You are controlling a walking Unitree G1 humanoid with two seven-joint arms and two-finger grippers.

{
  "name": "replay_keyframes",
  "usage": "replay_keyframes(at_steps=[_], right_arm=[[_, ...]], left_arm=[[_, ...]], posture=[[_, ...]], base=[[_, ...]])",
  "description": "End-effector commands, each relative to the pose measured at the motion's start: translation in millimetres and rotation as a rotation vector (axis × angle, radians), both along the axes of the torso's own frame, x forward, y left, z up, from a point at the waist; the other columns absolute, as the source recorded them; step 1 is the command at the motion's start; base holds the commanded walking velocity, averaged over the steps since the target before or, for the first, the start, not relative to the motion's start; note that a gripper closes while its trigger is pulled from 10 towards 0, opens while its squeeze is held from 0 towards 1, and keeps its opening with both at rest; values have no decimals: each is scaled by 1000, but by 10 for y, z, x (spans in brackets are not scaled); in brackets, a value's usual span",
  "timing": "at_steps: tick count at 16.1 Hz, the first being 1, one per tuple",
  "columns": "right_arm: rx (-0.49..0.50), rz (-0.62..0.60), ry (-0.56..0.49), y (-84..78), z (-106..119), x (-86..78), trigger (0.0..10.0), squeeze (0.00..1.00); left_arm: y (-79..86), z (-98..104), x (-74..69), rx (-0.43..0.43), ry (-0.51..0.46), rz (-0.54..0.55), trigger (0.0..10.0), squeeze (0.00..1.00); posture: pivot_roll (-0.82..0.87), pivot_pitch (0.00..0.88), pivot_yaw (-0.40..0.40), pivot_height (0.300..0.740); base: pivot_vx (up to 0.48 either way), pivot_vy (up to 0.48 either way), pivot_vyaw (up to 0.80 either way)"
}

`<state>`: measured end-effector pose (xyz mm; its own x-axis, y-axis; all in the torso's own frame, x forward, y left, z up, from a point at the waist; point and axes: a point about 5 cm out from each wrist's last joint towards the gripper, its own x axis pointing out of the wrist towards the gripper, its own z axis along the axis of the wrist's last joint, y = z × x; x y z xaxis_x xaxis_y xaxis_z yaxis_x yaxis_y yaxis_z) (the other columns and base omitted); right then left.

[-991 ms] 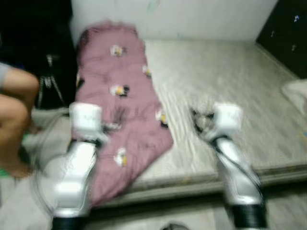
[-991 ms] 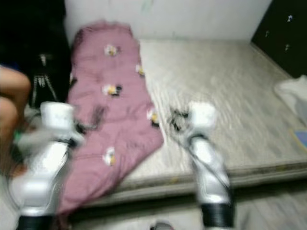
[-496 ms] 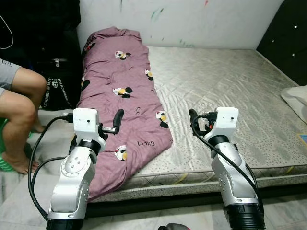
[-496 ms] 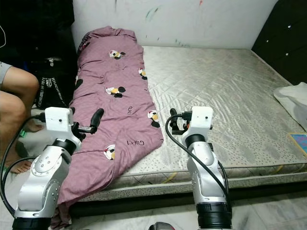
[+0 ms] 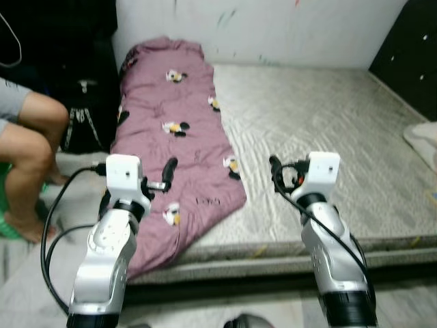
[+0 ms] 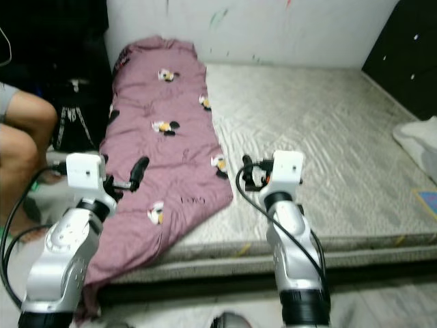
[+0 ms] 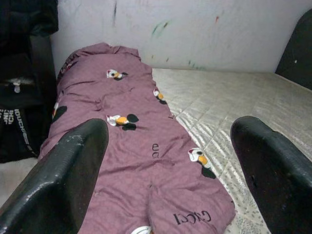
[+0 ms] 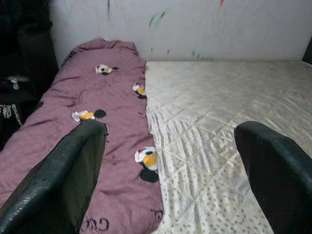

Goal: Clean up the room

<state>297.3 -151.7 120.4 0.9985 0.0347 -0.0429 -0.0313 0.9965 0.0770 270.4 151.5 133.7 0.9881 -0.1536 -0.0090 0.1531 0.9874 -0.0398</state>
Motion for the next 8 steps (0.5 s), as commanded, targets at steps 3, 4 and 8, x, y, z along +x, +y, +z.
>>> replay_keyframes(at_steps=[3, 4, 8], right_arm=[[-5, 2, 4, -17, 11, 9, 10000, 0], [-6, 3, 4, -17, 11, 9, 10000, 0], [-11, 6, 5, -15, 8, 13, 10000, 0]], left_arm=[[-15, 18, 5, 9, -6, 7, 10000, 0], [-15, 18, 5, 8, -6, 7, 10000, 0], [-20, 20, 5, 3, -8, -3, 10000, 0]], posture=[[-22, 12, -81, 651], [-22, 12, -81, 651], [-22, 12, -84, 651]], base=[[0, 0, 0], [0, 0, 0], [0, 0, 0]])
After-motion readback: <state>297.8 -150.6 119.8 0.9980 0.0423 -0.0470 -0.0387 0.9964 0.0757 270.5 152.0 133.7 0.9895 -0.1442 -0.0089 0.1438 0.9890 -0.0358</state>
